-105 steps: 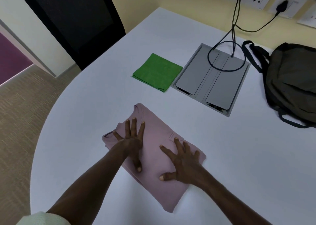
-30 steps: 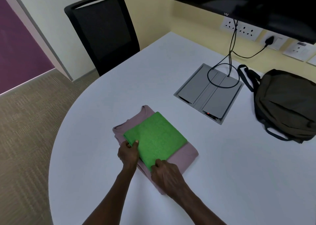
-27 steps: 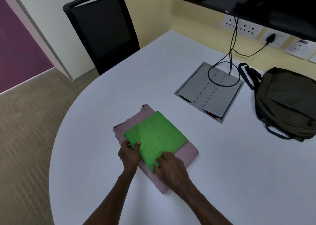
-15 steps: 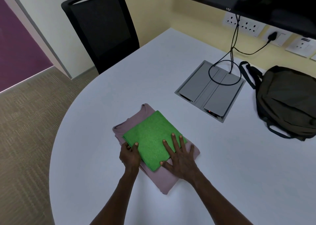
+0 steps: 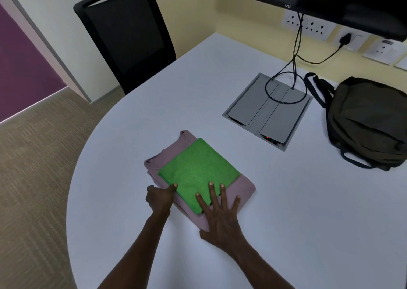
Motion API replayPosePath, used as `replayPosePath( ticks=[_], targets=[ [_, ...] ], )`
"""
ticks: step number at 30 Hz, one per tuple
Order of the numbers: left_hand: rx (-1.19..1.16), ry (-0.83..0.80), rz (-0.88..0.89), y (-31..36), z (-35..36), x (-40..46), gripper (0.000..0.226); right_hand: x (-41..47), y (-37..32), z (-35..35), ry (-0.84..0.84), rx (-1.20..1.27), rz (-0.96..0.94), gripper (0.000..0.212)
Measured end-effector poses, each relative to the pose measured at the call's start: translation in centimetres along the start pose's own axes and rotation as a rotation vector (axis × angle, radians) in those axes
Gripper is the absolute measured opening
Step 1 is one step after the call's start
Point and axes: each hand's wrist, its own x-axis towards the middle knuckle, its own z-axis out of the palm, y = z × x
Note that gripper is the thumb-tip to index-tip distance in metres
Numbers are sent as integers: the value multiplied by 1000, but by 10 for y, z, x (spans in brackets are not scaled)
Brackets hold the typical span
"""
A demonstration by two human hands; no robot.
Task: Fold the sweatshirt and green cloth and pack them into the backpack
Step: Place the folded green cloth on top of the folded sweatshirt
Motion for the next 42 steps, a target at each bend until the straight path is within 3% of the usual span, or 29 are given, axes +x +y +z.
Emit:
replayPosePath(
  ticks=[3,8,16,25,35,42],
  targets=[
    [76,-54,63,-2,4,4,51,0,6,-2,-47,2,35,130],
    [143,-112,159,12,28,-8,42,0,45,-6,-78,47,109,131],
    [140,-160,127,54,93,-17,44,18,110,-20,-114,2,209,128],
    [104,-171,95,74,140,-17,38,44,179,-33,-132,-90,152,125],
    [89,-119,111,80,153,-22,50,52,195,-30,-102,-112,115,117],
    [174,-190,200,68,144,-33,50,49,195,-26,-83,-99,89,120]
  ],
)
